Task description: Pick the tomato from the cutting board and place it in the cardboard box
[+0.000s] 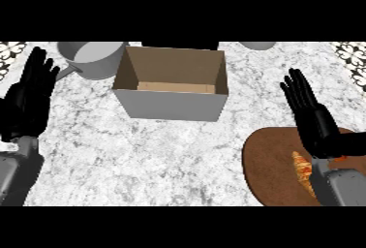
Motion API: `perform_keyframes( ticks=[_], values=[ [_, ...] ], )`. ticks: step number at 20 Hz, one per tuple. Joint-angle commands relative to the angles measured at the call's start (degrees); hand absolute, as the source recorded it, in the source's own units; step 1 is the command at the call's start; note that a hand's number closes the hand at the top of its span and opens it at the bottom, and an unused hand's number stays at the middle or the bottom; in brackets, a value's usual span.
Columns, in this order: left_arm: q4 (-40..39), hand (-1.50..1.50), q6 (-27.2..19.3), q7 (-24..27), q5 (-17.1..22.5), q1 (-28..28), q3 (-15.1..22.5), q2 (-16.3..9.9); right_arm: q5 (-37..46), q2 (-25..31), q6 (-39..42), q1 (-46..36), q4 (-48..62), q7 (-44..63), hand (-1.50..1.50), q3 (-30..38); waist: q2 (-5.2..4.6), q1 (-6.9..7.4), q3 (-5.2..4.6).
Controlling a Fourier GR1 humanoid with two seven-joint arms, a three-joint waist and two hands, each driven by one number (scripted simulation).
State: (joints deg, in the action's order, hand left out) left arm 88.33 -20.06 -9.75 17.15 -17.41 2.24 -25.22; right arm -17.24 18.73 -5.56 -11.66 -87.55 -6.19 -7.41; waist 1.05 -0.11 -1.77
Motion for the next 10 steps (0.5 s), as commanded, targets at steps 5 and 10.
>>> perform_keyframes(
  ticks=[5, 10],
  values=[
    [-5.29, 0.00, 1.66, 1.69, -9.22, 7.71, 2.32, -8.18, -10.18, 11.34, 31.30, -0.03, -1.43, -8.36, -1.50, -1.55, -1.83, 1.89, 2.36],
    [-7.26, 0.00, 2.35, 0.97, -11.19, 9.82, 3.67, -9.98, 10.24, 25.00, 34.39, -4.06, -4.45, -23.57, -1.50, -0.82, -2.12, 1.94, 2.56]
  ],
)
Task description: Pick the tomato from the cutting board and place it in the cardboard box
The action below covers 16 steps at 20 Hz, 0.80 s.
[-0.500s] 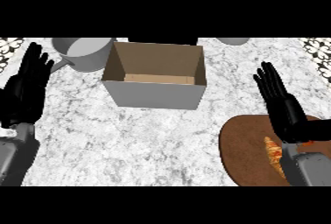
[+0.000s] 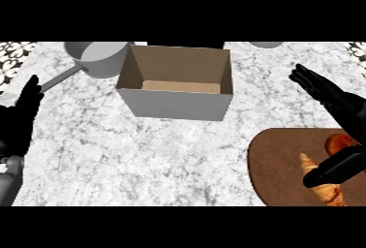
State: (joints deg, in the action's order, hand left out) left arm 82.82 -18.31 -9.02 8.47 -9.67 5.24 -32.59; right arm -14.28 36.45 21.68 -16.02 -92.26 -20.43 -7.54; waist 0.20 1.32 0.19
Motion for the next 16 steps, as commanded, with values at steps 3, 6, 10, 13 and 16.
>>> perform_keyframes(
  ticks=[3, 6, 10, 13, 16],
  values=[
    [-2.99, 0.00, 0.54, 1.90, -3.57, 2.25, 0.94, -2.66, -1.35, 6.05, 17.29, 4.37, 8.81, -20.16, -1.50, 0.78, -2.45, 0.41, 0.74],
    [-2.55, 0.00, 0.46, 2.38, -3.93, 3.00, 2.12, -1.47, -2.25, 8.62, 23.62, 3.75, 11.82, -27.75, -1.50, 1.84, -2.02, 1.05, 0.68],
    [-3.94, 0.00, 0.26, 3.00, -4.22, 3.22, 2.18, -0.95, 2.63, 12.22, 20.24, 2.00, 12.23, -33.77, -1.50, 3.32, -1.95, 1.09, 0.72],
    [-3.73, 0.00, 0.45, 2.77, -4.87, 2.57, 2.90, -0.90, 9.46, 17.36, 15.09, 0.20, 12.27, -36.76, -1.50, 3.64, -1.86, 1.32, 0.67],
    [-4.34, 0.00, 0.75, 3.51, -4.91, 1.90, 2.59, -1.02, 17.88, 21.30, 10.59, 0.03, 11.43, -40.33, -1.50, -0.39, -1.99, 2.10, 0.49]
  ],
)
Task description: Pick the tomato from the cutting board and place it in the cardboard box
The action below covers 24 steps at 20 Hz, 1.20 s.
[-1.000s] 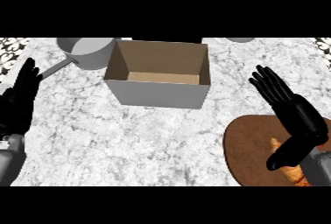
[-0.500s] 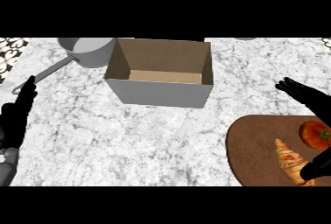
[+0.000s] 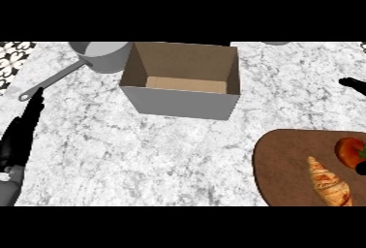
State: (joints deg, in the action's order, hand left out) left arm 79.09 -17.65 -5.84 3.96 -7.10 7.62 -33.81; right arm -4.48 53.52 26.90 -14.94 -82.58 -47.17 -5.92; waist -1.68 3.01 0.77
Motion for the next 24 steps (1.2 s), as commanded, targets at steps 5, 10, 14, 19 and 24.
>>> perform_keyframes(
  ticks=[5, 10, 14, 19, 24],
  values=[
    [-1.81, 0.00, 0.30, 1.05, -1.03, -0.86, 0.67, 0.70, 18.81, 10.50, -2.13, -0.73, 3.06, -21.79, -1.50, -7.39, 0.04, 0.47, -0.29],
    [-2.31, 0.00, -0.75, 1.68, -1.65, -0.86, 0.71, 1.95, 29.86, 12.95, -12.61, -0.21, 8.19, -27.68, -1.50, -13.35, 0.33, 0.54, -0.37],
    [-2.52, 0.00, -0.87, 1.75, -2.81, -1.18, 1.27, 2.34, 34.40, 12.13, -15.88, -3.68, 14.22, -29.46, -1.50, -16.92, 0.47, 0.92, -0.51],
    [-7.16, 0.00, 1.47, 3.56, -2.06, -2.33, -0.90, 1.41, 40.49, 6.17, -23.10, -7.47, 20.20, -28.93, -1.50, -20.48, 0.79, -0.56, -0.63],
    [-6.06, 0.00, 1.15, 4.38, -1.99, -0.46, -1.54, 2.04, 41.91, 2.80, -26.37, -10.10, 27.81, -31.67, -1.50, -21.79, 0.92, -0.32, -0.59]
  ],
)
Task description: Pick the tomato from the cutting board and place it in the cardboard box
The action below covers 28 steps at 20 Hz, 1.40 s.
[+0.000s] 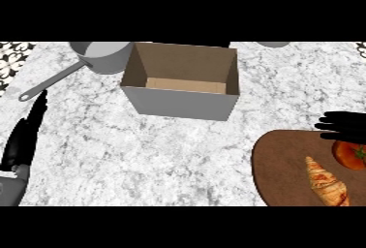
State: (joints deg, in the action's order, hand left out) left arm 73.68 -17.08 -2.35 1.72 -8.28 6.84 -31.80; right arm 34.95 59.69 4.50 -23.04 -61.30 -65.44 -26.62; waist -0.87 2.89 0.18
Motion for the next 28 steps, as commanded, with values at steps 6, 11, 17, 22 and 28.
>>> perform_keyframes(
  ticks=[6, 11, 17, 22, 28],
  values=[
    [0.70, 0.00, 1.37, -0.26, 0.40, 0.26, -1.73, -0.55, 2.07, -4.05, -1.31, -6.80, 8.86, -14.68, -1.50, -2.81, 0.30, -0.38, -0.06],
    [-0.79, 0.00, 0.73, -0.41, -0.07, 0.16, -2.27, -0.08, 0.58, -2.32, -2.08, -4.28, 6.56, -18.64, -1.50, -5.56, 0.44, -1.66, -0.08],
    [1.45, 0.00, 0.73, -0.57, -0.75, 2.53, -1.78, 0.17, -2.77, -0.65, -2.38, -2.97, 3.24, -19.10, -1.50, -6.76, 0.74, -1.83, -0.09],
    [2.75, 0.00, 1.80, -2.43, -0.56, 1.91, -2.41, -0.27, 0.99, 0.23, -6.91, -3.04, 5.24, -16.61, -1.50, -8.52, 0.60, -1.66, -0.07],
    [0.16, 0.00, 1.59, 0.23, -1.55, 0.75, -3.66, 1.45, 5.71, -5.42, -8.85, -5.28, 11.14, -11.05, -1.50, -9.68, 0.56, -1.87, -0.13]
  ],
)
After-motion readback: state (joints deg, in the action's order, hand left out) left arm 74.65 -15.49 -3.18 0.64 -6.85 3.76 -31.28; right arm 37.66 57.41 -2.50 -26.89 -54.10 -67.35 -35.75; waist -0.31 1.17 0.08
